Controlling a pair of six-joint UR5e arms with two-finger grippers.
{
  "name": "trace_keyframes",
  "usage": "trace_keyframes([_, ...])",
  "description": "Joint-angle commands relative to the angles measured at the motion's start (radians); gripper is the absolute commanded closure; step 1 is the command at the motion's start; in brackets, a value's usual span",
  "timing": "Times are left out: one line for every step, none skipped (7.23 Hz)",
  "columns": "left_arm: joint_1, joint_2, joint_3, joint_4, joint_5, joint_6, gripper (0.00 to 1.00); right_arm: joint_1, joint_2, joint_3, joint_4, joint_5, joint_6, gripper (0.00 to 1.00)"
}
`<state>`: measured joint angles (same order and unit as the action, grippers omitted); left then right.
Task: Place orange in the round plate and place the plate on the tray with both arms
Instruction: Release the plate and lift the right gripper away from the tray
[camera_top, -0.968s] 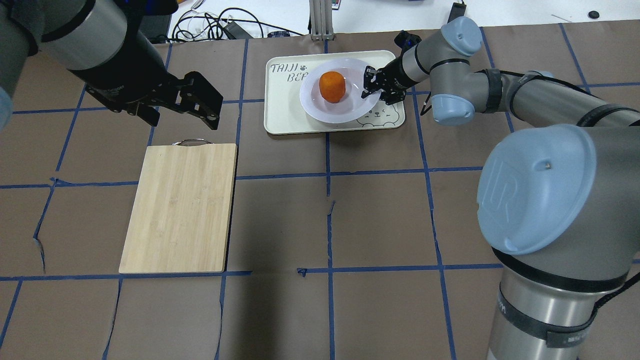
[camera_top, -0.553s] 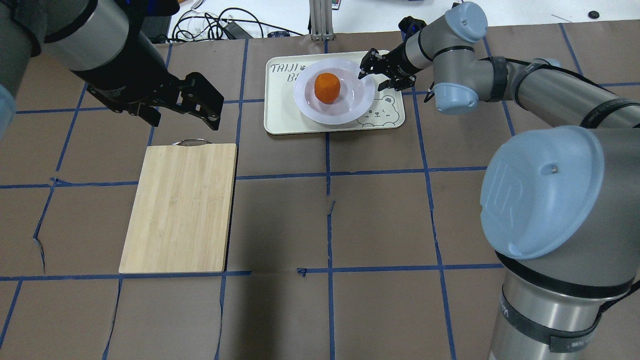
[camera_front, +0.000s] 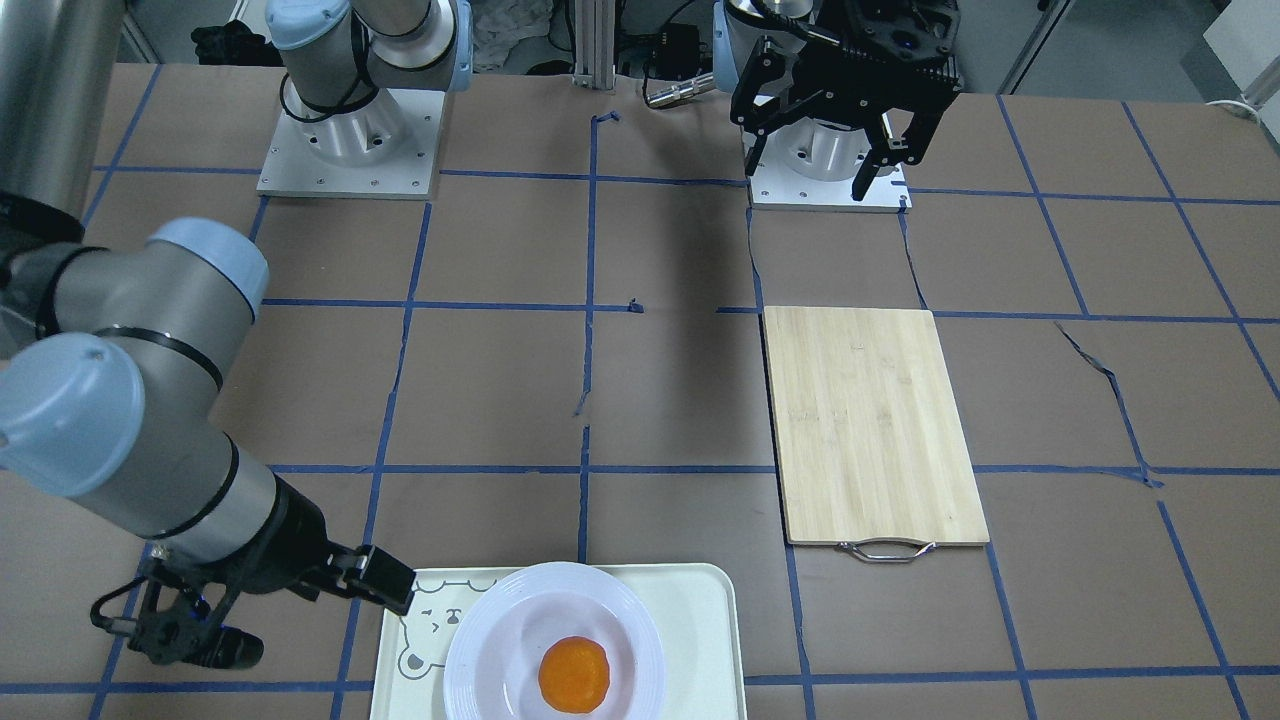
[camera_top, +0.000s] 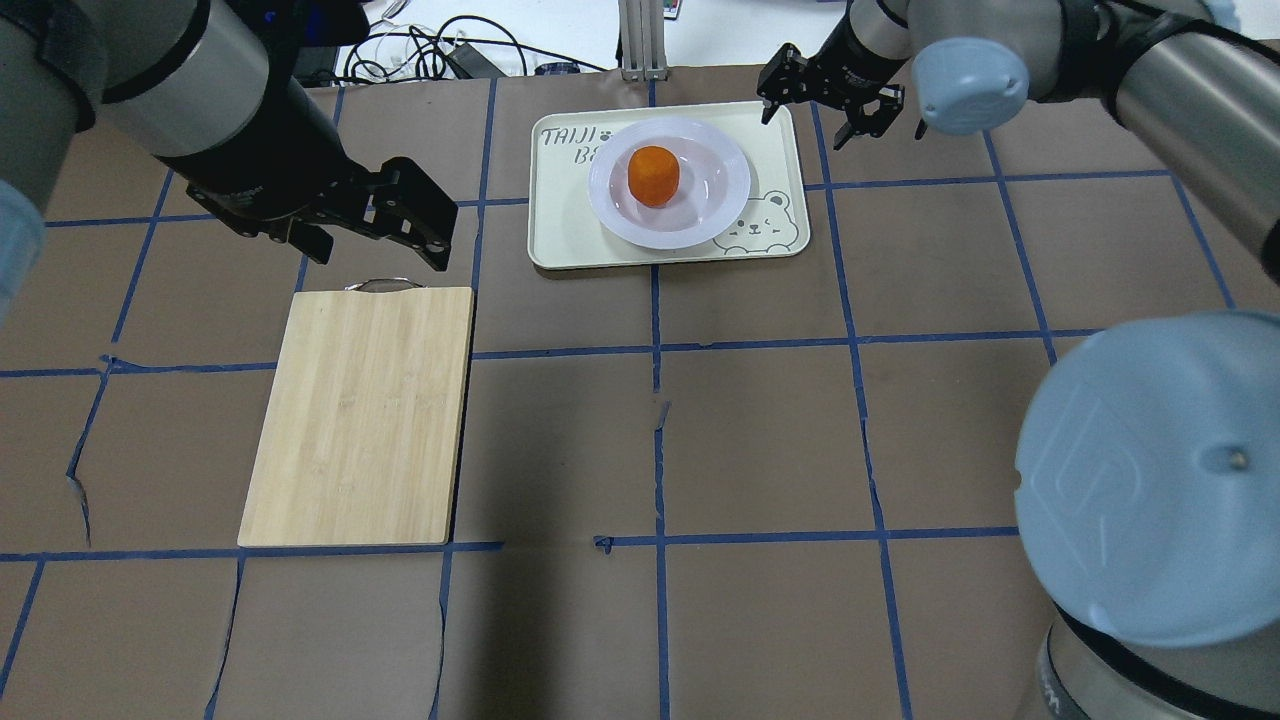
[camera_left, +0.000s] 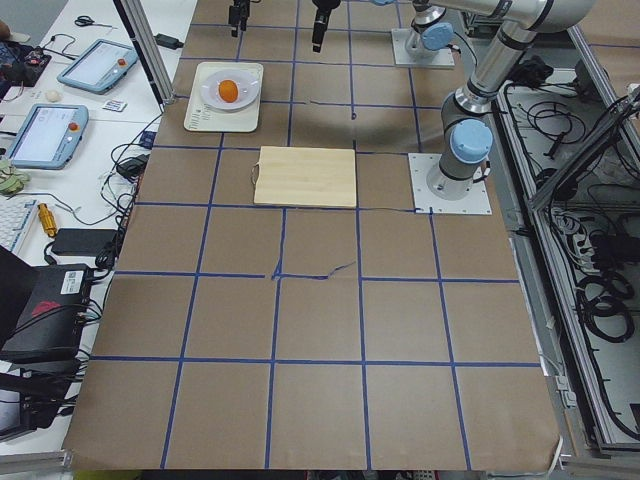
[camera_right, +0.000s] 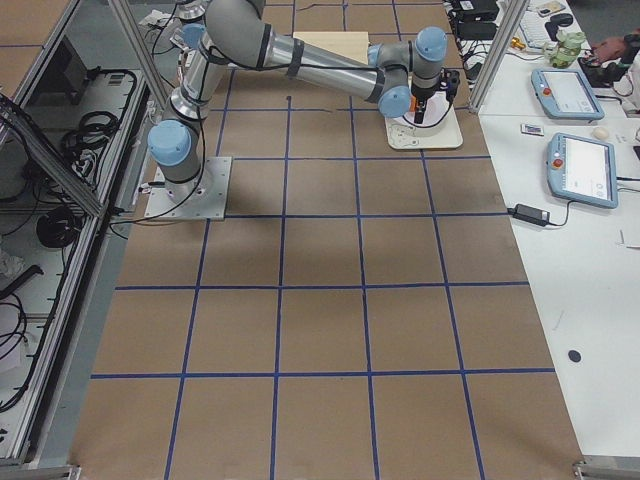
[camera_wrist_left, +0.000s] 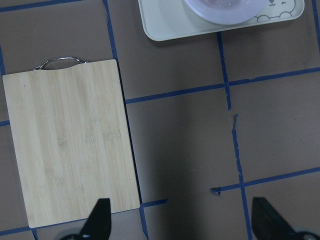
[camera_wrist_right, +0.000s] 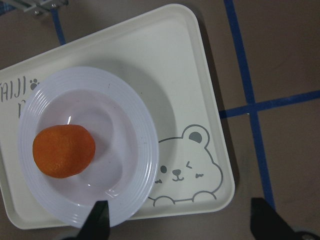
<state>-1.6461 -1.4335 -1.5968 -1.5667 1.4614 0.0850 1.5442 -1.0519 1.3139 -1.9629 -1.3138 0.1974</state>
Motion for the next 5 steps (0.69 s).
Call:
trace_keyframes([0.005,0.002,0.000,-0.001,-0.010,-0.001,0.00,0.002,-0.179,0.011,0.211,-0.135,-0.118,0.00])
trace_keyframes([0.005,0.008,0.000,-0.003,-0.001,-0.001,0.00,0.001,-0.251,0.025,0.266,-0.177,-0.175,0.00])
trace_keyframes([0.006,0.007,-0.002,-0.015,0.003,-0.004,0.00,0.005,-0.310,0.039,0.271,-0.177,-0.208,0.00])
trace_keyframes([0.008,0.013,0.006,-0.056,0.007,-0.013,0.00,0.008,-0.377,0.059,0.313,-0.182,-0.207,0.00])
trace_keyframes([0.009,0.015,0.020,-0.134,0.028,-0.016,0.00,0.010,-0.445,0.100,0.341,-0.183,-0.205,0.00])
